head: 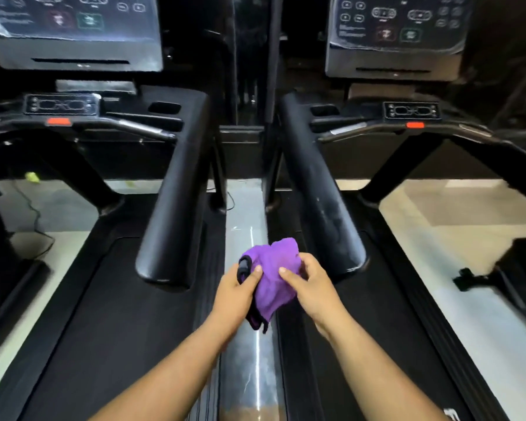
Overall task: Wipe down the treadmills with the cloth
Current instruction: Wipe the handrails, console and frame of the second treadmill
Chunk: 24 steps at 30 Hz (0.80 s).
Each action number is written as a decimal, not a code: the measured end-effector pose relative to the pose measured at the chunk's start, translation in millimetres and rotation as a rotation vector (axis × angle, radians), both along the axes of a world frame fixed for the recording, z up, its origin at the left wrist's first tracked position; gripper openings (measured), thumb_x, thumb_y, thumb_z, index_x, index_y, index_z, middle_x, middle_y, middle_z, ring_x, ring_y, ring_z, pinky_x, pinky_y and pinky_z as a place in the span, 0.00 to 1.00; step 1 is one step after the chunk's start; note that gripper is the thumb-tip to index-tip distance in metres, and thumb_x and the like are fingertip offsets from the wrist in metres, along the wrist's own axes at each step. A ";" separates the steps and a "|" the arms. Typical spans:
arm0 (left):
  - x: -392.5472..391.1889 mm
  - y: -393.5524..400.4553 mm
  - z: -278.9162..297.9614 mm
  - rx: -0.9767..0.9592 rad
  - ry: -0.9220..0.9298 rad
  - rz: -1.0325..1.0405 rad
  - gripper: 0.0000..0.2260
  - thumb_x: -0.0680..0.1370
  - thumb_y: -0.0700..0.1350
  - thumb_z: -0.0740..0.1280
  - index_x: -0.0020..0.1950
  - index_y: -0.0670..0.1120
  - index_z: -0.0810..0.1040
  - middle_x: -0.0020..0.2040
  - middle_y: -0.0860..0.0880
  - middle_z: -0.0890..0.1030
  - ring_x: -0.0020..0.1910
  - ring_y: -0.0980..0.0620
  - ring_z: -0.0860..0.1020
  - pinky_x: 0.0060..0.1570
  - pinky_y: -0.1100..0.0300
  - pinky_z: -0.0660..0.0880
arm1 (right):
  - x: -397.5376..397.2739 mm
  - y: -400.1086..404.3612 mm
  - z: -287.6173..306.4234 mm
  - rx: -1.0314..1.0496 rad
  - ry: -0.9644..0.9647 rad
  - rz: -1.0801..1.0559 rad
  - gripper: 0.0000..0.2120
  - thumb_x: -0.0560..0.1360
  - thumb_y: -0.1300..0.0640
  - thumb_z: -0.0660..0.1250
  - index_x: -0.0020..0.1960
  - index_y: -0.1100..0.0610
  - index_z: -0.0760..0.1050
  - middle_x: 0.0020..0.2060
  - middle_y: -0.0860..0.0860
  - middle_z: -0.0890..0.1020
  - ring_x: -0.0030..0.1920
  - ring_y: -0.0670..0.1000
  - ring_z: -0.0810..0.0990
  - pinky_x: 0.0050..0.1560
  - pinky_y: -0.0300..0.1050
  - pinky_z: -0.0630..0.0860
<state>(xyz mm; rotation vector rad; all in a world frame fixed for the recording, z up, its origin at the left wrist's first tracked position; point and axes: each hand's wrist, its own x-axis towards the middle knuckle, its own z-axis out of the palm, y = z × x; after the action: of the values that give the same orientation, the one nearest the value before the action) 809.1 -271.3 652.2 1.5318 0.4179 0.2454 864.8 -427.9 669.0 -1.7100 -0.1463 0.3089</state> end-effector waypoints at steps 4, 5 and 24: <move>26.7 -1.1 2.7 -0.065 -0.008 -0.061 0.10 0.82 0.52 0.67 0.61 0.51 0.80 0.57 0.53 0.85 0.57 0.55 0.82 0.59 0.58 0.78 | -2.1 -26.2 6.8 -0.120 -0.104 -0.154 0.08 0.77 0.59 0.74 0.54 0.55 0.78 0.47 0.51 0.87 0.50 0.51 0.86 0.56 0.55 0.81; 31.2 -2.8 6.0 -0.072 -0.023 -0.094 0.12 0.81 0.55 0.68 0.61 0.52 0.80 0.58 0.53 0.84 0.57 0.56 0.82 0.59 0.59 0.77 | -2.5 -29.5 10.3 -0.139 -0.134 -0.194 0.08 0.77 0.59 0.74 0.53 0.56 0.77 0.46 0.52 0.86 0.48 0.52 0.86 0.54 0.55 0.81; 118.5 -71.1 -12.8 0.277 -0.002 -0.249 0.26 0.67 0.71 0.68 0.57 0.55 0.78 0.56 0.52 0.77 0.54 0.51 0.78 0.58 0.49 0.78 | 19.3 -47.8 23.9 -1.392 -0.741 -0.153 0.35 0.80 0.41 0.62 0.83 0.52 0.57 0.82 0.57 0.57 0.82 0.62 0.53 0.71 0.79 0.49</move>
<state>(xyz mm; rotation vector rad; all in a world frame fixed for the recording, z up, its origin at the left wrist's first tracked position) 927.7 -342.4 639.3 1.8370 0.1929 0.1132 884.1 -475.7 693.0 -3.1360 -0.3936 -0.5086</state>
